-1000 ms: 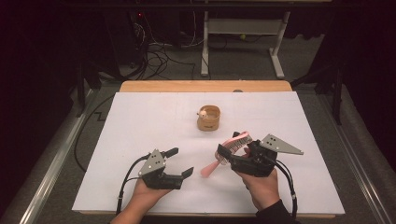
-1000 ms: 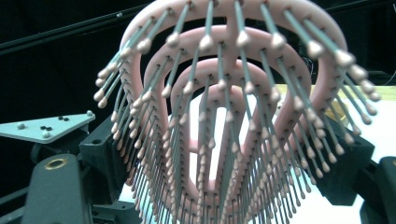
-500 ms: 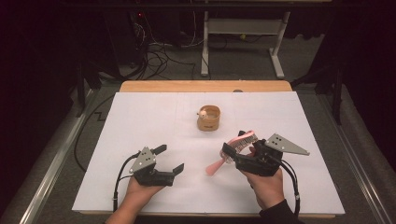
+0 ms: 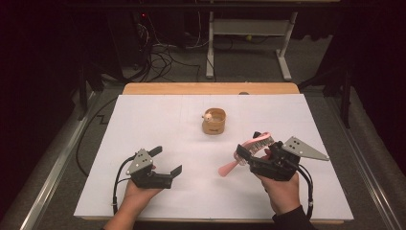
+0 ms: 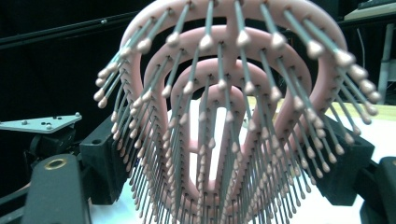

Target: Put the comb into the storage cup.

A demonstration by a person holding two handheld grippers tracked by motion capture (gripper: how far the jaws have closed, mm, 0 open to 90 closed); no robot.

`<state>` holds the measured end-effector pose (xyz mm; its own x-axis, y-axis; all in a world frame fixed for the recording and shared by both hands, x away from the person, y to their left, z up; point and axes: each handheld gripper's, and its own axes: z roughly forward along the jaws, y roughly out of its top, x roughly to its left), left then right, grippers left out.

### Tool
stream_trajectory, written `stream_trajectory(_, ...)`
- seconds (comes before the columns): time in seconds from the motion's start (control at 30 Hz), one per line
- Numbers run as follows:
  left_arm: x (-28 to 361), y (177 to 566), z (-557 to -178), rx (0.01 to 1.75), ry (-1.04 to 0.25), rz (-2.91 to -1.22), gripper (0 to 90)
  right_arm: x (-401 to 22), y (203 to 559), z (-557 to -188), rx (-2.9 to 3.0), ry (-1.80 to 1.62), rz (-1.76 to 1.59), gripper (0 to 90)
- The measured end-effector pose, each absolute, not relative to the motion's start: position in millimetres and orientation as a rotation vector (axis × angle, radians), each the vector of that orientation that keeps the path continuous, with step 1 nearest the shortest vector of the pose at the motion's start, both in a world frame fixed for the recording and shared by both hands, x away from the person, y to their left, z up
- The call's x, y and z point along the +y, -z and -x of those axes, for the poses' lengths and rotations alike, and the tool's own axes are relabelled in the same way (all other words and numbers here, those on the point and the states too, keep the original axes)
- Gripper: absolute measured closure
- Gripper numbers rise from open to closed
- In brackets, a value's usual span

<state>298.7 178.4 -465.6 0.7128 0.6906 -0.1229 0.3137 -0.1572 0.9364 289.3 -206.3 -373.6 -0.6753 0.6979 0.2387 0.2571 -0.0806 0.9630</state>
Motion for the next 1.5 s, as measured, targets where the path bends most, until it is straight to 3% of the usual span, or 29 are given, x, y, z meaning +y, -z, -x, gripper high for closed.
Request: stream_trajectory(1.5,191.2,468.4,-302.4,0.831,-0.41,-1.73,0.0,-265.3,374.2,-296.2,1.742,-1.639,-1.123,20.6)
